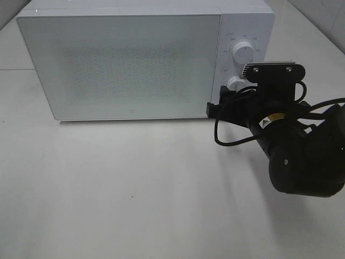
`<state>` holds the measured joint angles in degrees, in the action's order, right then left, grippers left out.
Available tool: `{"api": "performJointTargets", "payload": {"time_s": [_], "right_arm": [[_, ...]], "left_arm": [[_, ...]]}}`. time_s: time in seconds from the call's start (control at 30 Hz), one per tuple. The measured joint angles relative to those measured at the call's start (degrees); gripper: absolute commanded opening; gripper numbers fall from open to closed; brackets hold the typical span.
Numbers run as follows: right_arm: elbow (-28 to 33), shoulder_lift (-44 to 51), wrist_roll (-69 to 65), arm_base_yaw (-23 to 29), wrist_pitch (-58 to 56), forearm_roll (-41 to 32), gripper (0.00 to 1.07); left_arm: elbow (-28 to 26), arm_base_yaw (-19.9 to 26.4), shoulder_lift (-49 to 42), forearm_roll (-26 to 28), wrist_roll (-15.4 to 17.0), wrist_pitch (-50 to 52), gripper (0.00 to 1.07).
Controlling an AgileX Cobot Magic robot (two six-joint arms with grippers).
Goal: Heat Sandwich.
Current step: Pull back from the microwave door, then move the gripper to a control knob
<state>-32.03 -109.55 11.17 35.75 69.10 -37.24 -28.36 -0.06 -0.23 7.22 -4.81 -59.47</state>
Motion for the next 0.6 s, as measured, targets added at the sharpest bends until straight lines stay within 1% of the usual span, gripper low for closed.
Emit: {"api": "performJointTargets", "payload": {"time_s": [0.17,0.23,0.33,0.6], "right_arm": [[-4.0,-2.2,0.0,-2.5,0.0,1.8,0.74],[-4.5,-2.6,0.0,-2.8,0.0,2.1,0.74],[-6.8,-4.4,0.0,-3.3,0.0,2.9,0.74],[-7.9,-5.8,0.0,-3.6,-0.1,3.6,0.74]], "left_arm": [[0.0,0.0,0.0,0.0,0.0,0.0,0.98],[0.0,0.0,0.0,0.0,0.0,0.0,0.98],[0.0,0.0,0.0,0.0,0.0,0.0,0.98],[0.0,0.0,0.0,0.0,0.0,0.0,0.98]]}}
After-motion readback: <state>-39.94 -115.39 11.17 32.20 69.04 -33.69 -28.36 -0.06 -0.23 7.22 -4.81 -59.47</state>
